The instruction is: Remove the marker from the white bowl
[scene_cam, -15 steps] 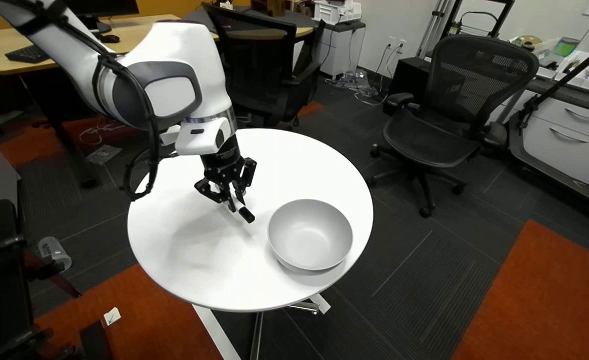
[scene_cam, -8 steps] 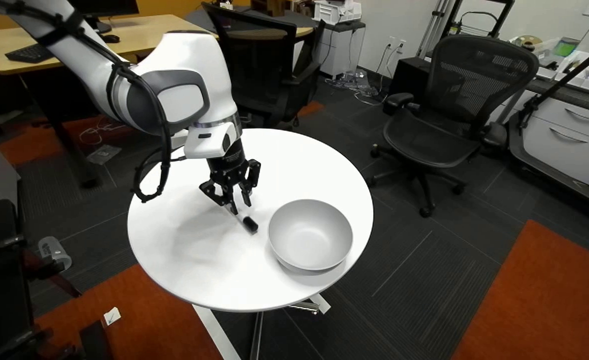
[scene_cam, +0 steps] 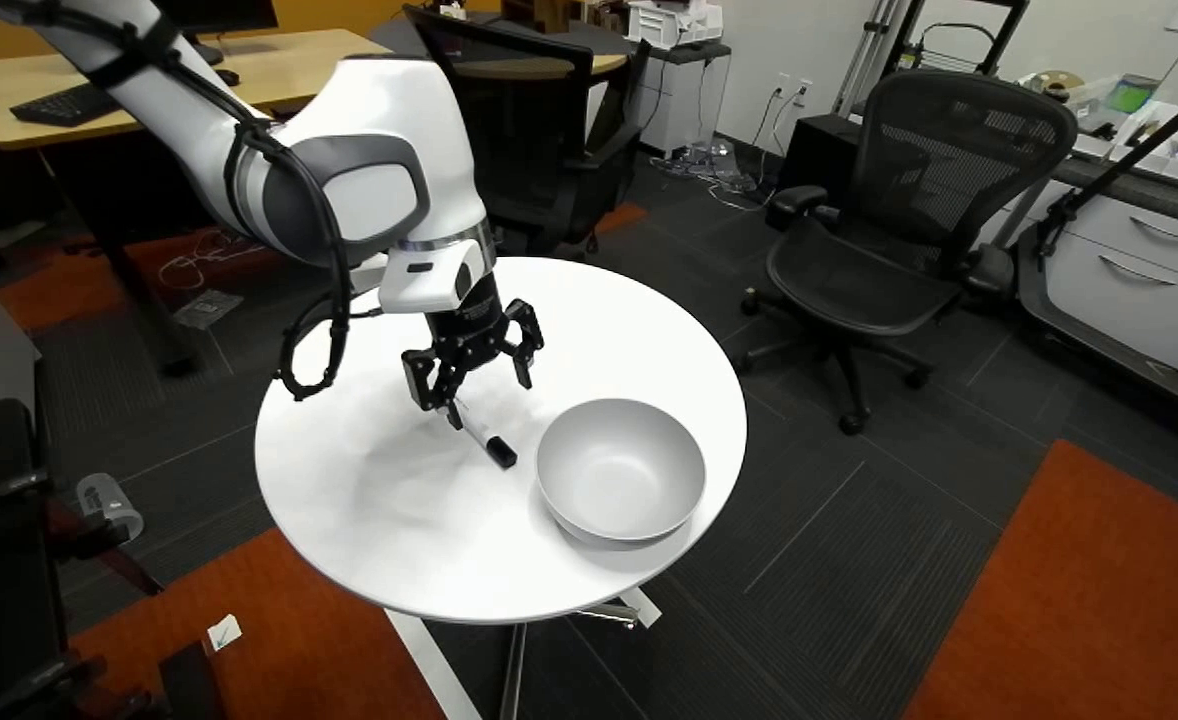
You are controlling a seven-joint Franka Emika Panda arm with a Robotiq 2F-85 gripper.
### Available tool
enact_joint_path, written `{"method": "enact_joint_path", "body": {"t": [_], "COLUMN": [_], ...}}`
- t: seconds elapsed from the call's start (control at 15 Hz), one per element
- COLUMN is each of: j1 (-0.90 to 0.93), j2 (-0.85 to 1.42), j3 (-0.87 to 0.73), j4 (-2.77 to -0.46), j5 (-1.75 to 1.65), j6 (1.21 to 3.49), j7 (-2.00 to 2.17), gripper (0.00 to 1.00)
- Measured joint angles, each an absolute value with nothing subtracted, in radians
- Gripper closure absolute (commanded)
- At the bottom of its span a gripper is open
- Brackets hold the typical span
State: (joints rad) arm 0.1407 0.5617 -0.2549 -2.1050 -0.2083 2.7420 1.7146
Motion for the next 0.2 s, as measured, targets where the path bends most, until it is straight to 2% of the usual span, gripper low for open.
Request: {"method": "enact_joint_path", "body": {"t": [0.2], "j1": [0.138], "j2": [0.562], "j3": [-0.253], "j4": [-2.103], "j5": [-0.183], "j6": [2.742], "j7": [1.693], "gripper": [0.00]}}
